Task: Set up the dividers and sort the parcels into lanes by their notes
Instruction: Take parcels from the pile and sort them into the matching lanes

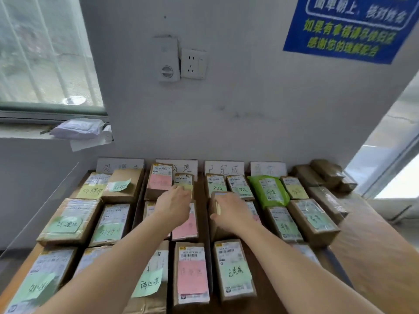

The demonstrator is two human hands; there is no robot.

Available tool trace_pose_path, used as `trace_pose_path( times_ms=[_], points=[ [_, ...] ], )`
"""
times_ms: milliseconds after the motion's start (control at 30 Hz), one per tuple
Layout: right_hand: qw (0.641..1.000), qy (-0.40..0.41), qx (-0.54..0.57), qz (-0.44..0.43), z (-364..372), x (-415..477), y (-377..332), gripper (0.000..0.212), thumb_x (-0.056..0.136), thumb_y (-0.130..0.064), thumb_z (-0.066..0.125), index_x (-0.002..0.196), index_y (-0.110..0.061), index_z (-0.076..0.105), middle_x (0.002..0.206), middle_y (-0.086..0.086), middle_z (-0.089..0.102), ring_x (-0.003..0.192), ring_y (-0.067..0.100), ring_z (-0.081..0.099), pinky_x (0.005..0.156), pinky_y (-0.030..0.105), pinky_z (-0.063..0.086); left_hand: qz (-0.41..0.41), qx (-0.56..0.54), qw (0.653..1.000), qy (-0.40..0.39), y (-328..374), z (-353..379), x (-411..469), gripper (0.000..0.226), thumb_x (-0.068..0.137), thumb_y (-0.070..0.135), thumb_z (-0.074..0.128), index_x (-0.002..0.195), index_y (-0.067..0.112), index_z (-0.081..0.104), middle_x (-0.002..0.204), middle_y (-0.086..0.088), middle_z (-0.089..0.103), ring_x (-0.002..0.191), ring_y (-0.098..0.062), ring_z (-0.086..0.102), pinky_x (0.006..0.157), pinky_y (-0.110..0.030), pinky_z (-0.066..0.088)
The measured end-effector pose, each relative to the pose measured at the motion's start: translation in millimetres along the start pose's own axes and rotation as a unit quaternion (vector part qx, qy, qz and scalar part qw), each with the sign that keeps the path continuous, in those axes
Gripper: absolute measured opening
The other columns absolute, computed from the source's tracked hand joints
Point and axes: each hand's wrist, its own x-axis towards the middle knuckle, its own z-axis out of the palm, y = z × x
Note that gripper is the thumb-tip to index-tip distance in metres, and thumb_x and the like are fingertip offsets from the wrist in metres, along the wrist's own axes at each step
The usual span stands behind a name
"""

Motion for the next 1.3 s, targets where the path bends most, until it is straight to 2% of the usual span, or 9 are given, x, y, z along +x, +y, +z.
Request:
trace_pose_path(
  times_ms=[100, 233, 433, 533, 667, 867, 967, 1067, 1300],
  points=[
    [1.000, -0.001, -0.015, 0.027, -12.5, -30.6, 24.7, 0.054, 0.090, -0.040, 0.061, 0.138, -0.019, 0.048, 0.137, 0.009, 0.051, 0.128, 0.030, 0.045, 0.100, 0.043, 0.045, 0.038, -0.007, 0.999, -0.002, 28.7, -8.5, -12.8, 0.033, 0.095, 0.021, 0.056, 0.127, 0.015, 0.054, 0.126, -0.003, 0.056, 0.118, -0.021, 0.052, 0.092, -0.037, 0.051],
    [0.997, 0.015, -0.031, 0.072, -26.5, -66.4, 60.8, 0.042, 0.090, -0.039, 0.059, 0.126, -0.017, 0.054, 0.126, 0.009, 0.055, 0.120, 0.030, 0.049, 0.091, 0.042, 0.045, 0.069, -0.004, 0.998, 0.012, 73.8, -17.2, -19.1, 0.033, 0.093, 0.016, 0.057, 0.126, 0.016, 0.055, 0.119, -0.002, 0.057, 0.109, -0.020, 0.054, 0.077, -0.031, 0.048],
    [0.991, 0.042, -0.004, 0.130, -49.4, -115.4, 129.8, 0.050, 0.089, -0.039, 0.064, 0.133, -0.018, 0.052, 0.131, 0.008, 0.054, 0.123, 0.029, 0.049, 0.098, 0.043, 0.046, 0.108, -0.009, 0.994, 0.017, 157.3, -18.8, -20.6, 0.032, 0.093, 0.019, 0.058, 0.124, 0.015, 0.056, 0.116, -0.003, 0.059, 0.103, -0.019, 0.058, 0.079, -0.030, 0.050],
    [0.989, 0.043, -0.006, 0.138, -60.1, -134.1, 172.4, 0.048, 0.089, -0.038, 0.063, 0.131, -0.017, 0.053, 0.131, 0.008, 0.053, 0.125, 0.029, 0.047, 0.097, 0.040, 0.044, 0.140, 0.005, 0.990, 0.011, 203.9, -17.8, -18.4, 0.031, 0.095, 0.024, 0.055, 0.125, 0.013, 0.055, 0.120, -0.006, 0.058, 0.110, -0.023, 0.056, 0.089, -0.036, 0.052],
    [0.989, 0.037, -0.012, 0.143, -71.7, -155.5, 234.4, 0.052, 0.089, -0.041, 0.060, 0.135, -0.018, 0.052, 0.135, 0.009, 0.052, 0.129, 0.030, 0.044, 0.103, 0.042, 0.041, 0.142, 0.000, 0.990, 0.007, 270.0, -10.3, -12.9, 0.031, 0.096, 0.027, 0.053, 0.124, 0.013, 0.054, 0.121, -0.005, 0.057, 0.111, -0.023, 0.054, 0.090, -0.037, 0.051],
    [0.990, 0.020, -0.018, 0.141, -84.3, -177.7, 327.5, 0.036, 0.088, -0.034, 0.059, 0.121, -0.019, 0.056, 0.128, 0.008, 0.055, 0.124, 0.029, 0.046, 0.095, 0.041, 0.046, 0.131, -0.027, 0.991, 0.002, 366.8, 4.2, 0.8, 0.038, 0.094, 0.032, 0.056, 0.129, 0.015, 0.053, 0.126, -0.005, 0.056, 0.116, -0.022, 0.054, 0.090, -0.035, 0.048],
    [0.989, 0.014, -0.014, 0.147, -85.9, -181.8, 370.1, 0.043, 0.089, -0.034, 0.058, 0.129, -0.019, 0.054, 0.131, 0.007, 0.054, 0.126, 0.027, 0.044, 0.097, 0.039, 0.044, 0.123, -0.032, 0.992, -0.009, 406.0, 10.4, 10.8, 0.035, 0.094, 0.028, 0.056, 0.127, 0.016, 0.054, 0.124, -0.006, 0.057, 0.113, -0.023, 0.053, 0.087, -0.035, 0.047],
    [0.988, 0.008, -0.009, 0.151, -86.7, -177.5, 406.8, 0.052, 0.091, -0.040, 0.059, 0.137, -0.020, 0.050, 0.136, 0.008, 0.051, 0.130, 0.028, 0.042, 0.102, 0.039, 0.041, 0.130, -0.020, 0.991, -0.020, 439.4, 15.5, 25.1, 0.040, 0.095, 0.031, 0.054, 0.132, 0.015, 0.053, 0.130, -0.007, 0.055, 0.122, -0.025, 0.051, 0.096, -0.040, 0.048],
    [0.988, -0.003, -0.022, 0.155, -82.9, -140.0, 482.1, 0.052, 0.091, -0.047, 0.057, 0.135, -0.019, 0.052, 0.135, 0.009, 0.054, 0.129, 0.028, 0.045, 0.104, 0.039, 0.041, 0.125, -0.009, 0.991, -0.042, 496.8, 43.2, 81.8, 0.040, 0.096, 0.035, 0.054, 0.131, 0.016, 0.051, 0.127, -0.004, 0.054, 0.122, -0.024, 0.049, 0.094, -0.039, 0.048]
  ],
)
